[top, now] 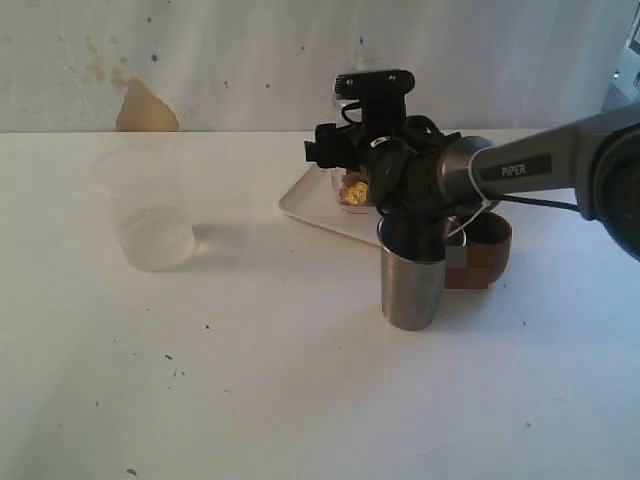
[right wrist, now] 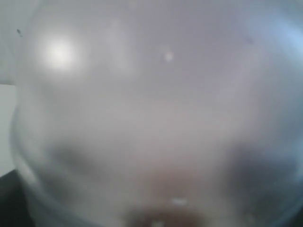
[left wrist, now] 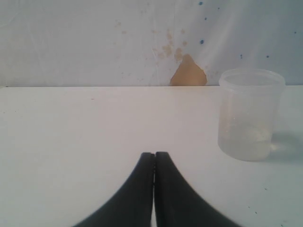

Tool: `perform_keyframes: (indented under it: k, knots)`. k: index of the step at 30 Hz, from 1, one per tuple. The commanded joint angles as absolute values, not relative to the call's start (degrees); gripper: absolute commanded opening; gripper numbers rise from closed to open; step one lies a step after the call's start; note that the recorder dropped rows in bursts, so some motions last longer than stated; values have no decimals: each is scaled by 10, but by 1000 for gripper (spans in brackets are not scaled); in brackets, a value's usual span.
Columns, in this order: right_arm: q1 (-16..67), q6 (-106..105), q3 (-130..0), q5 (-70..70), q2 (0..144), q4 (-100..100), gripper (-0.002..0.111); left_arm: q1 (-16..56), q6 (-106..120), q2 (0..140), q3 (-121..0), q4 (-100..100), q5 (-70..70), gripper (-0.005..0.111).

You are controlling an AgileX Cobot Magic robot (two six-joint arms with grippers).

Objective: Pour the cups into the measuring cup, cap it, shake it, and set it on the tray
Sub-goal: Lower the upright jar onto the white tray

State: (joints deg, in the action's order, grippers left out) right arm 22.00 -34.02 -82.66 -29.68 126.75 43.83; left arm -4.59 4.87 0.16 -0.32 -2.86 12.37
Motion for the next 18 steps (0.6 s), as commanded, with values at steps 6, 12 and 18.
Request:
perform_keyframes:
  k: [6,12,18]
  knots:
    - [222,-347,-826,-388,1295,437,0,-48,48,0,0,-29,117,0]
    - [222,-347,-827,-358,1295,428,6,-48,48,0,0,-29,117,0]
    - [222,-347,-827,-352,1295,423,68,-48,48,0,0,-29,117,0]
